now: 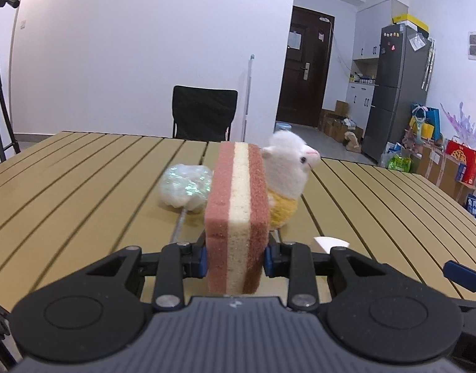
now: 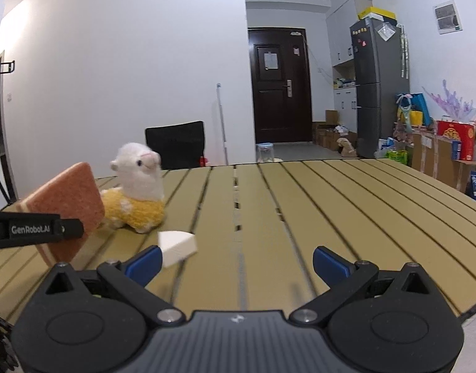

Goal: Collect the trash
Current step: 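Lift sponge with left tool while right gripper closes on white foam wedge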

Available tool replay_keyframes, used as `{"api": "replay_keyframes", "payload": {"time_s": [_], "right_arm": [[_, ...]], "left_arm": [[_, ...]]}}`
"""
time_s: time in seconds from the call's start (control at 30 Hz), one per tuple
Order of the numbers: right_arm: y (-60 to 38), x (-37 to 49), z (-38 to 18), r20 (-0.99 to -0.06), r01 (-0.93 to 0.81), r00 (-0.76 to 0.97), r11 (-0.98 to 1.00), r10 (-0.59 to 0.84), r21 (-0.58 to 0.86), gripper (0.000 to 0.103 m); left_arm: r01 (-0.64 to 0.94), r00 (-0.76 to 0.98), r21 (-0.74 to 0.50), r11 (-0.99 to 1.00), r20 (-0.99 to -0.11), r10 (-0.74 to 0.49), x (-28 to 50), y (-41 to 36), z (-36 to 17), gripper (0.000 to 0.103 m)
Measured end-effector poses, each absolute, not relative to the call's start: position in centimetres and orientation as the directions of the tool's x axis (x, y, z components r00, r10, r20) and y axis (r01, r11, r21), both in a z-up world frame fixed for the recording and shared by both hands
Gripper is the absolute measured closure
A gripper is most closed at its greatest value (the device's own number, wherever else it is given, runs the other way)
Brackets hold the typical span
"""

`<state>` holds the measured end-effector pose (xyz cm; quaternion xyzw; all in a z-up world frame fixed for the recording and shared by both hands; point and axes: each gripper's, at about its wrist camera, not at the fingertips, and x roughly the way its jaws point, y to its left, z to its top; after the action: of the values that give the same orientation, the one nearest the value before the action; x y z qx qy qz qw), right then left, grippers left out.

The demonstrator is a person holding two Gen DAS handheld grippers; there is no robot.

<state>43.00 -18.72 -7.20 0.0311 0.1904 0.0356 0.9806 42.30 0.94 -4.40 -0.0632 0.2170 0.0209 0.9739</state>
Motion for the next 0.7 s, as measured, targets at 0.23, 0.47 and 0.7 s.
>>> {"api": "replay_keyframes", "payload": {"time_s": [0.23, 0.47, 0.7], "right_arm": [[-17.0, 45.0, -7.3, -0.394, -0.051, 0.916, 0.997, 0.073, 0.066, 0.002], [-15.5, 46.8, -7.2, -0.409, -0.077, 0.909, 0.997, 0.083, 0.03, 0.007], [-14.5, 49.3, -7.5, -0.478, -0.114, 0.867, 0.99, 0.138, 0.079, 0.022]], "left_arm": [[-0.095, 0.906, -0.114, 0.989, -0.421, 0.038, 41.7, 3.0, -4.0, 0.072], [-0.122, 0.905, -0.105, 0.987, -0.419, 0.067, 41.2, 4.2, -4.0, 0.072], [-0.14, 0.897, -0.098, 0.985, -0.433, 0.084, 41.2, 4.6, -4.2, 0.072]]}}
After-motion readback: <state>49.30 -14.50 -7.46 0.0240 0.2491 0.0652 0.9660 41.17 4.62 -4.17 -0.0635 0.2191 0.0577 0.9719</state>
